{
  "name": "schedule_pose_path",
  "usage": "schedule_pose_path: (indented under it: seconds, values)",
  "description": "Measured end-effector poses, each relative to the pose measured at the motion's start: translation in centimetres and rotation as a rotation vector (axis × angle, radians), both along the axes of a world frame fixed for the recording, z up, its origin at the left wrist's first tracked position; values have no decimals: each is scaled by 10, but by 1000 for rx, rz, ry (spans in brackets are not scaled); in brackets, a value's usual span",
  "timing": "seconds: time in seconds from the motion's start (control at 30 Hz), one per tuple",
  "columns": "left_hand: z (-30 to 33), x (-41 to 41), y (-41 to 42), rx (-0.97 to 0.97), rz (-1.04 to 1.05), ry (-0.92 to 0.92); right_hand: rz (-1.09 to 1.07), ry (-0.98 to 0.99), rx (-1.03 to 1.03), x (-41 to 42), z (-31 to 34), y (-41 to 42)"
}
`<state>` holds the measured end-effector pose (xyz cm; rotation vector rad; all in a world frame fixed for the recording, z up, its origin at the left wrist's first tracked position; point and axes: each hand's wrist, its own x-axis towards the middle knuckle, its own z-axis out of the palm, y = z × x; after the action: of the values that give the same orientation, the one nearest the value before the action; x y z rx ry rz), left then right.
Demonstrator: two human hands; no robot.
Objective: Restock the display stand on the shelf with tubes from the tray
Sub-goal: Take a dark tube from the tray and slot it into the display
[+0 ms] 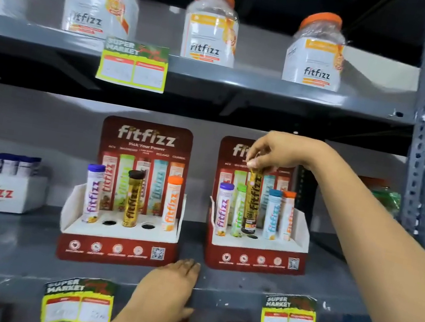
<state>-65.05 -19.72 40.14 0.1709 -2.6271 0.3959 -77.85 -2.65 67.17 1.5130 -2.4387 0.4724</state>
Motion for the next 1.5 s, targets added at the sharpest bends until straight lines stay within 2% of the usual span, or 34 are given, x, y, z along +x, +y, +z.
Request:
schedule_pose_path:
  seconds: [0.13, 0.3, 0.6, 0.8, 1.07, 1.37, 1.5]
  values:
    - [-8, 0, 1, -32, 2, 80, -97, -28, 42, -29, 0, 2]
    - [-8, 1, 5, -54, -18, 114, -155, 105, 122, -48, -12, -8]
    - [-9, 2, 5, -3, 28, 130, -172, 84, 95, -76, -33, -23]
    - [-11, 2, 5, -22, 47, 128, -209, 92, 130, -80, -30, -18]
    - [-12, 2, 5, -23, 41, 154, -155, 93, 145, -74, -24, -15]
    - [-11, 3, 5, -15, 27, 131, -254, 136, 160, -84, -27, -19]
    - [-11, 4, 4, -24, 27, 123, -215, 102, 141, -81, -28, -24]
